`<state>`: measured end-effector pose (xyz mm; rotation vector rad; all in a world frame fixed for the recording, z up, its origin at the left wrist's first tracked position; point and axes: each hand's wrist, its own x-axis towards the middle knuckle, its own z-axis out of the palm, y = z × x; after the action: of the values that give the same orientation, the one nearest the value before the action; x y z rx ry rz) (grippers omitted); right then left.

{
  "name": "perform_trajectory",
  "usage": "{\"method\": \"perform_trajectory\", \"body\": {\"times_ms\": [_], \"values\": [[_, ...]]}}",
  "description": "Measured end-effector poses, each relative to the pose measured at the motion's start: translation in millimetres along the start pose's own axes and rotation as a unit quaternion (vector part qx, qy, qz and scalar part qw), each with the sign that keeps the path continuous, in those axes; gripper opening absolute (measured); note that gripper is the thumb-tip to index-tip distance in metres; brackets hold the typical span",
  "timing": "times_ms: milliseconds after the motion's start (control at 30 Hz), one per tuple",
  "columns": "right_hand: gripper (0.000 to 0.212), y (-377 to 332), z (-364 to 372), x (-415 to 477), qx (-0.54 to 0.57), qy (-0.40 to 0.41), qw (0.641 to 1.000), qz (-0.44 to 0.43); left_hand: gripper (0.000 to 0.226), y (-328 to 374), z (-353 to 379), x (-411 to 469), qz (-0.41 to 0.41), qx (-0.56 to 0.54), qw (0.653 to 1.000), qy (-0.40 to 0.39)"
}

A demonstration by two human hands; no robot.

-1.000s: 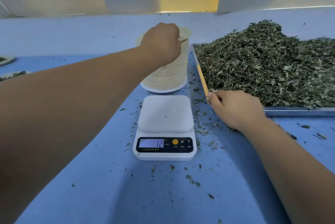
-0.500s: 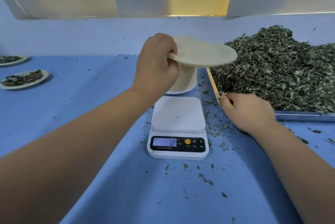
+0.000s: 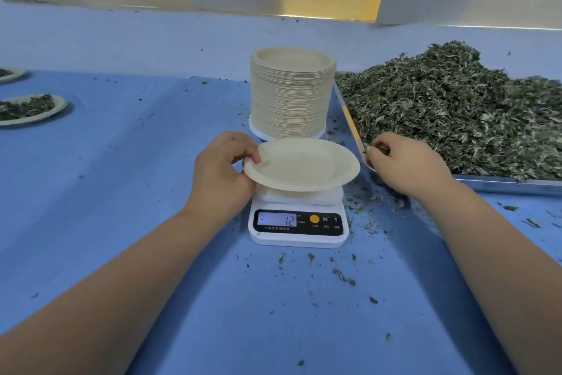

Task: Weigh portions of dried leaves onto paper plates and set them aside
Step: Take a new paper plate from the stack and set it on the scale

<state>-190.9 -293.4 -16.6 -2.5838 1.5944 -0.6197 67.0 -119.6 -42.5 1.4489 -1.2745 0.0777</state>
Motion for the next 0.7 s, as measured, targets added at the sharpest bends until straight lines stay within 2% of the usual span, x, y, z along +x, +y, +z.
{"method": "perform_trajectory", "body": {"times_ms": [67, 133, 233, 300, 433, 500, 600, 633, 667, 700], "values": [[0.028, 2.9, -1.7, 15.9, 0.013, -0.008, 1.0, 0.008, 0.027, -1.6, 1.2, 0.9, -0.013, -0.004, 1.0, -0.009], [0.045, 8.2, -1.8, 34.1, -0.032, -0.027, 0.998, 0.037, 0.029, -0.6, 1.9, 0.4, -0.022, -0.025, 0.999, -0.021], [0.069, 14.1, 0.5, 53.6, -0.087, -0.121, 0.983, 0.111, 0.039, -2.1, -1.6, -1.0, -0.047, -0.063, 0.996, -0.031], [0.068, 13.3, 1.3, 57.0, -0.087, -0.182, 0.973, 0.116, 0.051, -8.7, -5.5, 0.3, -0.079, -0.047, 0.995, -0.041], [0.055, 5.6, -2.4, 55.3, -0.072, -0.206, 0.974, 0.064, 0.072, -19.6, -9.8, 4.7, -0.171, -0.09, 0.981, -0.035], [0.044, 0.7, -6.7, 51.0, -0.077, -0.18, 0.98, 0.039, 0.071, -20.4, -9.9, 6.1, -0.202, -0.115, 0.972, -0.016], [0.033, -6.4, -13.0, 35.9, -0.084, -0.008, 0.996, -0.005, 0.064, -21.1, -8.8, 6.9, -0.221, -0.124, 0.967, 0.002], [0.037, -8.6, -13.4, 31.0, -0.099, 0.038, 0.994, -0.016, 0.061, -20.9, -8.5, 6.8, -0.223, -0.123, 0.967, 0.003], [0.045, -10.8, -12.6, 28.1, -0.117, 0.046, 0.992, -0.019, 0.059, -20.2, -8.2, 6.4, -0.223, -0.122, 0.967, 0.003], [0.056, -13.3, -11.3, 26.3, -0.129, 0.01, 0.992, -0.008, 0.057, -19.5, -8.2, 6.1, -0.222, -0.124, 0.967, 0.004]]}}
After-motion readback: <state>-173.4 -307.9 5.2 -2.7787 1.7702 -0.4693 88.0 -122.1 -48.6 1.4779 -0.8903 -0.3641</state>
